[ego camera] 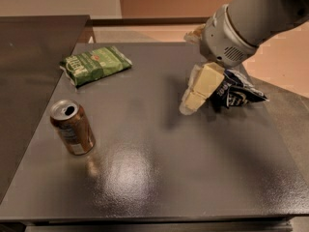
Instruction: Move orange can near green jalapeno chip bag
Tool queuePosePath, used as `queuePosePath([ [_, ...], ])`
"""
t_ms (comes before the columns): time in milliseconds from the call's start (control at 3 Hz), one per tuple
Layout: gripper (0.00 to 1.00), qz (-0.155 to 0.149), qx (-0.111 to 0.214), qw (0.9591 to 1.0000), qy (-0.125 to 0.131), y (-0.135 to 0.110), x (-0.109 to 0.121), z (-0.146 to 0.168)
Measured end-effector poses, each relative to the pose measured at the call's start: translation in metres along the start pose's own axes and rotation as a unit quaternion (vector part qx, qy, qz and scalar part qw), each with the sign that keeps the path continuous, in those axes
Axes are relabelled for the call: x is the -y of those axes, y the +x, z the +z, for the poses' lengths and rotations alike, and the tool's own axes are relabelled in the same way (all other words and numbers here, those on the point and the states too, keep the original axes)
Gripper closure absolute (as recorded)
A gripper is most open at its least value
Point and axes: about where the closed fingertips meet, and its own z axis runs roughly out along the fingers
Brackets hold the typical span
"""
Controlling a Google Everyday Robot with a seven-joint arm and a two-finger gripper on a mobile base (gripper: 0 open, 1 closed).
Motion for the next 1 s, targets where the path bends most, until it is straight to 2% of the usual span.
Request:
queuePosePath([
  [333, 0.00, -0.038, 0.051, 0.9976, -0.026, -0.043, -0.009, 0.024],
  [667, 0.00, -0.072, 0.089, 0.9912, -0.066, -0.080, -0.026, 0.043],
  [1000, 0.00, -0.101, 0.108, 0.9831, -0.108, -0.108, -0.045, 0.068],
])
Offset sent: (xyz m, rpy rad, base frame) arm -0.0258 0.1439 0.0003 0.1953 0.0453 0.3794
